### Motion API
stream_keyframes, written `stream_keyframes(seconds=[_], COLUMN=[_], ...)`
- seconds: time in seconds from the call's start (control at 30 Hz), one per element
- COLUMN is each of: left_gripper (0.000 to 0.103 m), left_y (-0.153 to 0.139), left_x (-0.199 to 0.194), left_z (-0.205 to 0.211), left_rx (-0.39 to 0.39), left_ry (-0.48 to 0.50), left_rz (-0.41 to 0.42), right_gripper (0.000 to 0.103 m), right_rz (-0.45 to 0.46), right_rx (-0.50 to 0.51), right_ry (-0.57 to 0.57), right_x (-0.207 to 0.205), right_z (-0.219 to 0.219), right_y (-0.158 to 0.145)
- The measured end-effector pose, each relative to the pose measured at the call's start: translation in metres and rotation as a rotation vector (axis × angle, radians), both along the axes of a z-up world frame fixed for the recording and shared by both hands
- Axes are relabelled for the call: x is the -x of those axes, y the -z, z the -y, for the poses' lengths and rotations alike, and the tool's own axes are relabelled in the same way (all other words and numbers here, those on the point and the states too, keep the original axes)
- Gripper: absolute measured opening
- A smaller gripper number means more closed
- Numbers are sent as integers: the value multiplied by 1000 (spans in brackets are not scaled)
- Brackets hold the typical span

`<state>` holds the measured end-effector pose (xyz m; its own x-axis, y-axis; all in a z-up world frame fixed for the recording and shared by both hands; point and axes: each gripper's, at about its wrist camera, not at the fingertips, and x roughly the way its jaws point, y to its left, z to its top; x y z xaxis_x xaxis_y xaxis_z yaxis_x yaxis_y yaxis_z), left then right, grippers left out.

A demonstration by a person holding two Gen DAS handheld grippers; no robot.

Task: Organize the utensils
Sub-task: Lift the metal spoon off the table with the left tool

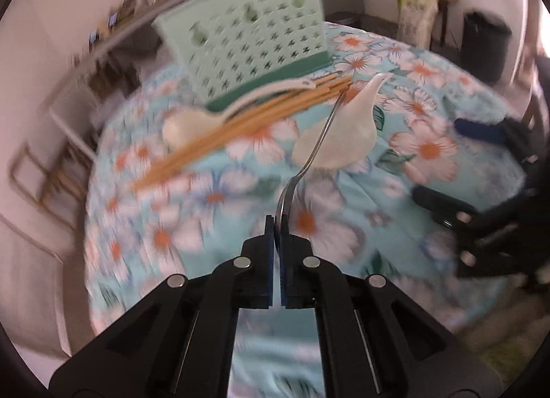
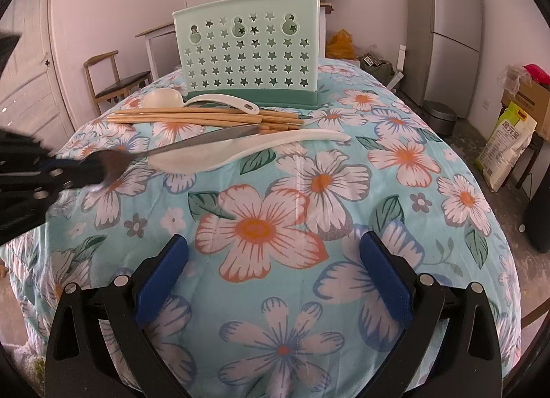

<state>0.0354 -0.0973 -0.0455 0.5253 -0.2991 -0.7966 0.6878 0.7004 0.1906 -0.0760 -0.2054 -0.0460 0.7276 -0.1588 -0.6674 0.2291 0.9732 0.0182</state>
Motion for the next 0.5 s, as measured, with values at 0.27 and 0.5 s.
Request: stream_keyframes(seconds=[0.27,0.5], left_gripper=[2,6], left_y=[9,23], left_x=[-8,-10], left_z=[-58,-69], left_rx=[144,263], left_ry=[-219,-278], left_rz=[-101,-88], right_gripper=[97,97], right_rz=[1,-3], right_rx=[2,0], right_ry=[1,8], right_x=[0,0], right_z=[0,0], right_y=[0,1])
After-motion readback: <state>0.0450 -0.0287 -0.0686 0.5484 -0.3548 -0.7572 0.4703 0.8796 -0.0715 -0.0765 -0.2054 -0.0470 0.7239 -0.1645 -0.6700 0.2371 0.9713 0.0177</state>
